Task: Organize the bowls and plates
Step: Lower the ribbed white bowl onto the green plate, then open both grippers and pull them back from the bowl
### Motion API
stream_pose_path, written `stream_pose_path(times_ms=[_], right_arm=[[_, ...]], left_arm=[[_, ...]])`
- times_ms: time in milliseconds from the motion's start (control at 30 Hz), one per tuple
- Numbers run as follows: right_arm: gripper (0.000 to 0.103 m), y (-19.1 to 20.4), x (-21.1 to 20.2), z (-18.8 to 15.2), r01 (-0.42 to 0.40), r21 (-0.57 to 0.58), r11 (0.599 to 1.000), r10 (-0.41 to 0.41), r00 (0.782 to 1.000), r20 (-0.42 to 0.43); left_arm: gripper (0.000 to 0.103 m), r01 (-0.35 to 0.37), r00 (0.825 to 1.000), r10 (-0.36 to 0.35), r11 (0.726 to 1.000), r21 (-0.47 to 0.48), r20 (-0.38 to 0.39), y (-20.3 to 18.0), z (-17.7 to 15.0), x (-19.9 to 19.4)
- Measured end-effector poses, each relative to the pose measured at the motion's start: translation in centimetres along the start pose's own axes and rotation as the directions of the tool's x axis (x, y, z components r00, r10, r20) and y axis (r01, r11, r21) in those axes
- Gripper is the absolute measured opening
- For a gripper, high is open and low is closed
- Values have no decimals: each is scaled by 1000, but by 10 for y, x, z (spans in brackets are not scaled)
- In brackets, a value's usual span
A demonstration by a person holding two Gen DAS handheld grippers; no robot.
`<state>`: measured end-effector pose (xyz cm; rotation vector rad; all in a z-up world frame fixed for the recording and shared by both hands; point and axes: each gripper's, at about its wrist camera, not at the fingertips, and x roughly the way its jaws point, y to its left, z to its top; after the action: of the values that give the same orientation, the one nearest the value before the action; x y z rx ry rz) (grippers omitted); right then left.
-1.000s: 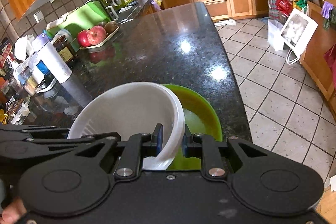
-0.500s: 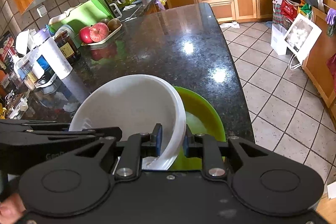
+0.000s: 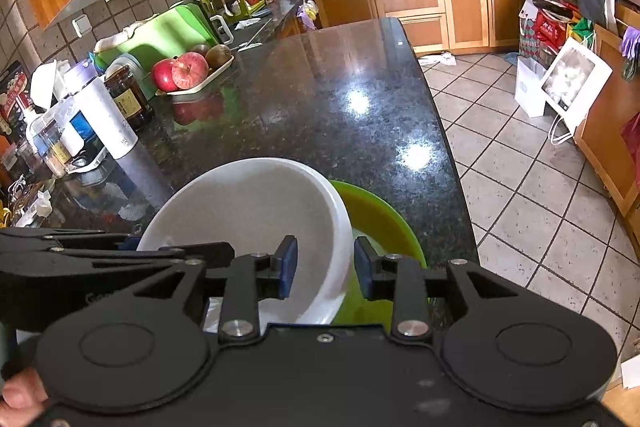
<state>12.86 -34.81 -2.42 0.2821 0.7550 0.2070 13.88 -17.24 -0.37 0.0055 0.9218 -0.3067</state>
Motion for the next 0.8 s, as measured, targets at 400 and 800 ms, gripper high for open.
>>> stream_pose_path(times_ms=[400,800], right_arm=[[36,2,-3,2,4,-14,1000,-3,1000,27],[36,6,-16,1,22,-28,999,-20,996,82]], left_arm=[[48,-18,1000,18,1000,-6,20,1,1,-3],[48,-55,996,55,998,-4,68,1,0,-15]])
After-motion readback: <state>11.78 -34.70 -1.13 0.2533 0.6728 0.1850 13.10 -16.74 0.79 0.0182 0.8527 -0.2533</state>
